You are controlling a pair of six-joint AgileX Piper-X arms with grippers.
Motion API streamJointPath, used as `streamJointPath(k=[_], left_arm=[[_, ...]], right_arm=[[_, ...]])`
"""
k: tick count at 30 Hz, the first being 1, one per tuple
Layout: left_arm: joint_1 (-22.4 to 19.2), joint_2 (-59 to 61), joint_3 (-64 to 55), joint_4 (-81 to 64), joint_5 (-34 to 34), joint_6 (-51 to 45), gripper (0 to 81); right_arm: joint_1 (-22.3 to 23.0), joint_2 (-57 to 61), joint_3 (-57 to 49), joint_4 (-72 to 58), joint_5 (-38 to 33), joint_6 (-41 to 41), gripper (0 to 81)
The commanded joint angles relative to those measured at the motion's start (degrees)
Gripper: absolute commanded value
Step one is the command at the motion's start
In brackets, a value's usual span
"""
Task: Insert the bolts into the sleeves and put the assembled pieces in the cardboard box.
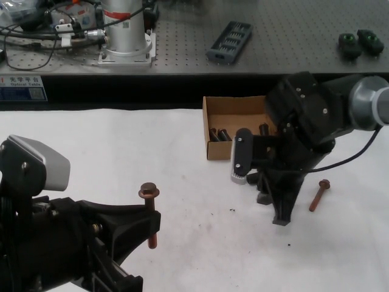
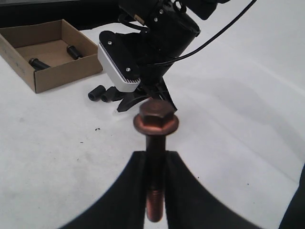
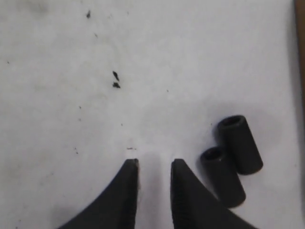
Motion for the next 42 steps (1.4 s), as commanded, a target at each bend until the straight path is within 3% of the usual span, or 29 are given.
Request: streamJointPath(k=[1,9,17,24,27,33,42], left_arm=[[-0.3,-0.5,-0.2,-0.7,0.2,0.7,0.6],[-0.3,-0.5,-0.2,-0.6,0.2,0.7,0.6],[-0.3,-0.5,-0.2,-0.6,0.2,0.7,0.6],[-0.3,-0.5,-0.2,-0.7,0.2,0.7,0.6],[-0.3,-0.5,-0.2,-0.7,0.2,0.7,0.6],[-0.3,-0.5,-0.2,-0.3,1.5,0.5,0.6],[-0.3,-0.5,-0.2,0.1,1.7,0.5,0.6]], right_arm=[[0.0,0.1,-0.7,-1.3,-0.8,0.3,18.7],[0.2,2.1,-1.2,-3.3,2.0,0.2,18.7],[0.2,5.7,-7.9,2.9,2.0,2.9,18.7],[1.5,6.0,-11.6,7.7,-7.2,11.6,18.7],[2.0,6.6,-11.6,7.7,-7.4,14.3,18.7],[1.8,9.8,-11.6,8.7,-4.6,16.8,18.7],[-0.9,10.4,-12.0,7.7,0.6,13.2,18.7]])
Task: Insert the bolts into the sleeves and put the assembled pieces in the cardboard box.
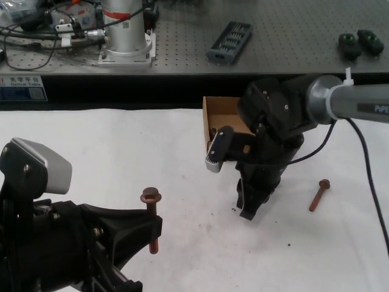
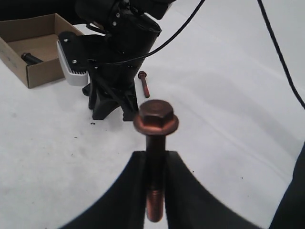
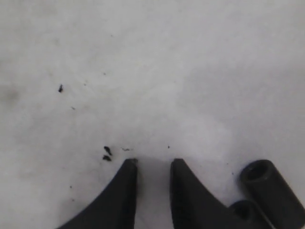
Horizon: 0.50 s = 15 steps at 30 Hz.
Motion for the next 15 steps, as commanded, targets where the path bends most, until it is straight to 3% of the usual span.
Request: streamJointPath(k=[1,6,12,15], left_arm=[[-0.3,-0.5,-0.2,-0.7,0.3,0.5,0.6],[-0.3,-0.5,-0.2,-0.7,0.3,0.7,0.6],[-0.3,-0.5,-0.2,-1.2,0.3,1.9,0.6],[-0.3,-0.5,-0.2,-1.3,0.3,1.9,0.6]], right_arm=[[-1.6,0.2,-0.5,-0.3,1.5,-1.4,18.7],[-5.2,0.0,-0.5,1.5,1.0,-2.0,18.7],[-5.0,-1.5,-1.8,9.1,-4.0,-3.9,19.6],[-4.5,-2.5,-3.0,9.2,-3.8,-2.8,31.8]])
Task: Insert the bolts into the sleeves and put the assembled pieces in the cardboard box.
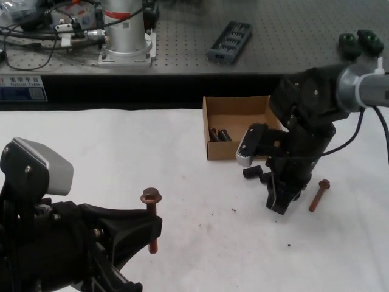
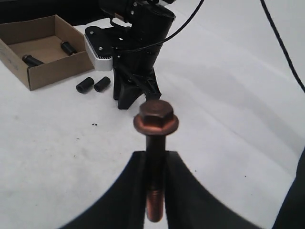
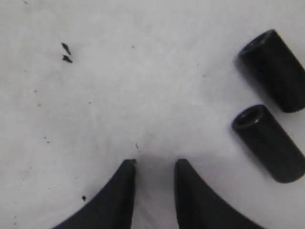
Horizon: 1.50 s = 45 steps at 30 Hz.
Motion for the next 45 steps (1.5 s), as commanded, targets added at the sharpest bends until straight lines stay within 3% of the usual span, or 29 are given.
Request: streamJointPath(k=[1,3,9,31,37,45], left_arm=[[-0.3,-0.5,-0.2,-1.3,0.3,0.6,0.6],[-0.3,-0.5,-0.2,-1.2,0.3,0.6,0.6],[-0.3,-0.5,-0.2,-1.2,0.3,0.6,0.6],[-0.3,-0.5,-0.2,-1.2,0.3,0.6,0.6],[-0.3,-0.5,-0.2,-1.2,0.3,0.6,0.6],[-0.3,-0.5,-0.2,-1.2,0.3,0.6,0.6]], right_arm=[[0.4,-2.3,-2.6,1.7,-1.3,0.8,38.2],[0.6,-2.7,-3.6,1.4,-1.3,0.6,45.3],[2.0,-3.1,-5.4,-0.7,3.0,-5.2,34.1],[2.9,1.8,-5.9,-6.9,5.1,-12.6,33.7],[2.9,3.1,-7.3,-6.9,5.1,-12.7,26.3],[2.9,3.6,-7.3,-6.9,5.2,-12.8,26.0]])
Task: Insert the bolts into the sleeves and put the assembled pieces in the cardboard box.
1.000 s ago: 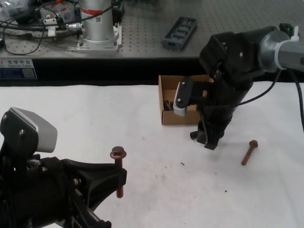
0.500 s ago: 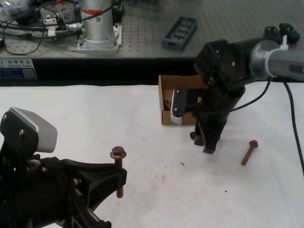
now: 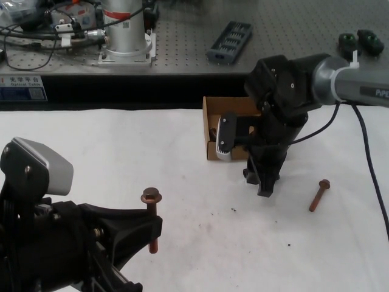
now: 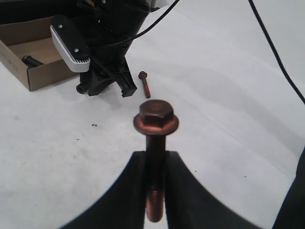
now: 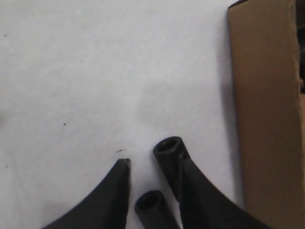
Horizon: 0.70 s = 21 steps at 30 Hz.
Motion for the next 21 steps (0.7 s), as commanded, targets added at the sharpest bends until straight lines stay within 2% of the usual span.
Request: streamJointPath(k=[1,14,18,21], left_arm=[[-0.3,-0.5,-0.2,-1.1,0.3,0.6,0.6],[-0.3,-0.5,-0.2,-0.7,0.3,0.6,0.6],[-0.3,-0.5,-0.2,-0.7,0.3,0.6,0.6],[-0.3,-0.5,-0.2,-0.7,0.3,0.6,0.6]], right_arm=[[0.0,0.6,-0.7,0.3,-0.4,-0.4,26.0],[0.6,3.3,-0.7,2.7,1.2,-0.3,24.8],[1.1,3.4,-0.7,4.6,0.0,-0.2,14.3],[1.4,4.4,-0.7,5.3,0.0,2.3,1.1]])
